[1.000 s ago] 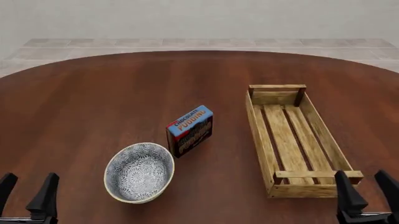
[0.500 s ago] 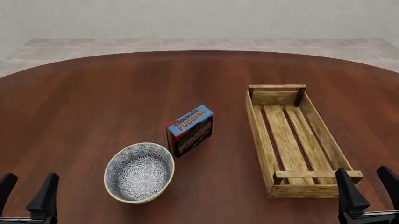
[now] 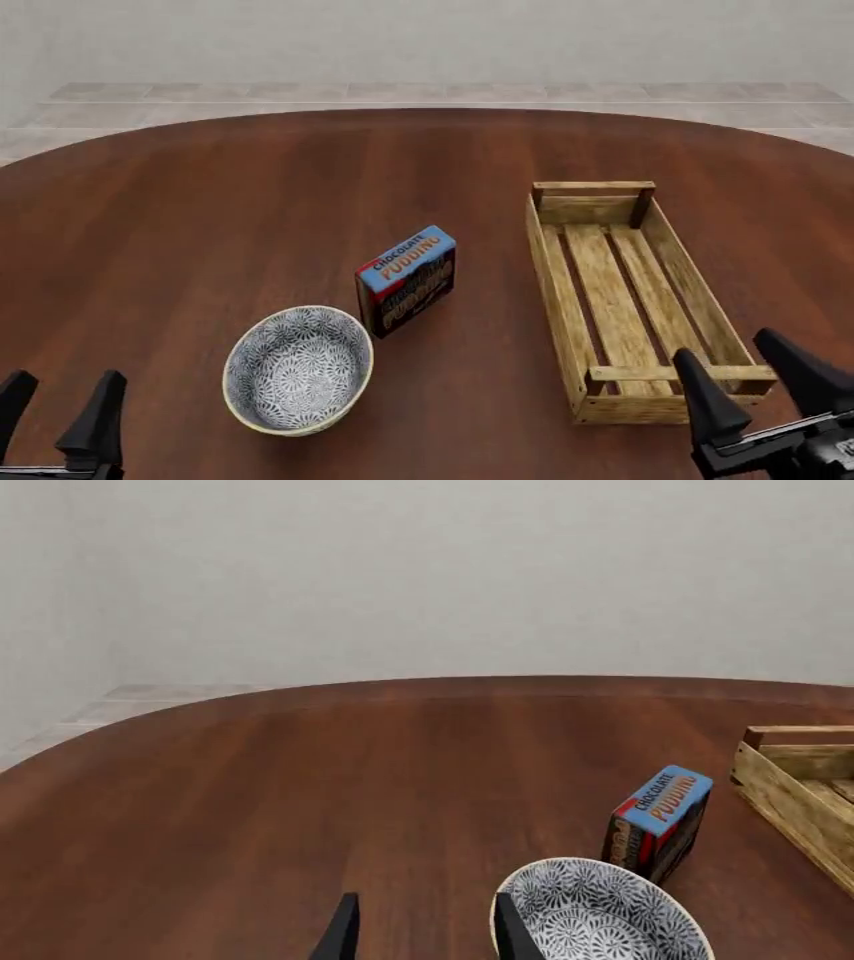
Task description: Pick up the bowl on the left and put it in the tray.
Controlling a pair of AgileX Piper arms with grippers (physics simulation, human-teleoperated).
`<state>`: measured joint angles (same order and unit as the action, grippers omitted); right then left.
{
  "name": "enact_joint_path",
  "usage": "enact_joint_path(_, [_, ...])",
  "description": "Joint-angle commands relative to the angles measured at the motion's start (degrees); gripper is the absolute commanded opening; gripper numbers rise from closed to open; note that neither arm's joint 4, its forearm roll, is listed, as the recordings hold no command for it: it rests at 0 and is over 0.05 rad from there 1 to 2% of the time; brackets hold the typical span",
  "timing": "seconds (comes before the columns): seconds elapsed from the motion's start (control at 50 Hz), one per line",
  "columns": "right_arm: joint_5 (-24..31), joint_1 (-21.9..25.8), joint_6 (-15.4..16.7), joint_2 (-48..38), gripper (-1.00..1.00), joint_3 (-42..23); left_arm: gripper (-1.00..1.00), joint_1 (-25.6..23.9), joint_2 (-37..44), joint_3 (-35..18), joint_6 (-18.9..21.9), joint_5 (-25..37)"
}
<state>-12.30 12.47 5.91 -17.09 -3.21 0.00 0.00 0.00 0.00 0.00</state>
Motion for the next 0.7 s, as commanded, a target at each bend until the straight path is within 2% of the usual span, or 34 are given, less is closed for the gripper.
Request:
enact_joint_path(0.02, [-1.69,4.78,-0.11,-4.92,1.00,-1.96,1.00,0.00,0.00,0.00,0.00,0.00])
enact_joint_path(0.12, [-1.92,6.07,-0.03,-6.60,1.00,-2.70,1.00,0.00,0.00,0.00,0.00,0.00])
enact_joint_path(0.16, [-2.12,6.60,-1.28,-8.04,1.00,-3.20,1.00,0.00,0.00,0.00,0.00,0.00])
enact_joint_path(0.32, [-1.48,9.57,-1.08,-9.52,1.00,-5.03,1.00,0.00,0.00,0.00,0.00,0.00])
enact_joint_path(0.44, [-2.08,11.82,-2.82,-12.98,1.00,-6.12,1.00,0.00,0.00,0.00,0.00,0.00])
enact_joint_path(0.56, [-2.97,12.77,-2.05,-14.46,1.00,-6.29,1.00,0.00,0.00,0.00,0.00,0.00])
enact_joint_path(0.64, [-3.60,12.89,-3.54,-17.03,1.00,-6.82,1.00,0.00,0.00,0.00,0.00,0.00])
enact_joint_path(0.68, [-4.16,13.19,-6.18,-20.12,1.00,-7.39,1.00,0.00,0.00,0.00,0.00,0.00])
enact_joint_path(0.7, [-4.13,13.29,-5.38,-19.24,1.00,-7.21,1.00,0.00,0.00,0.00,0.00,0.00])
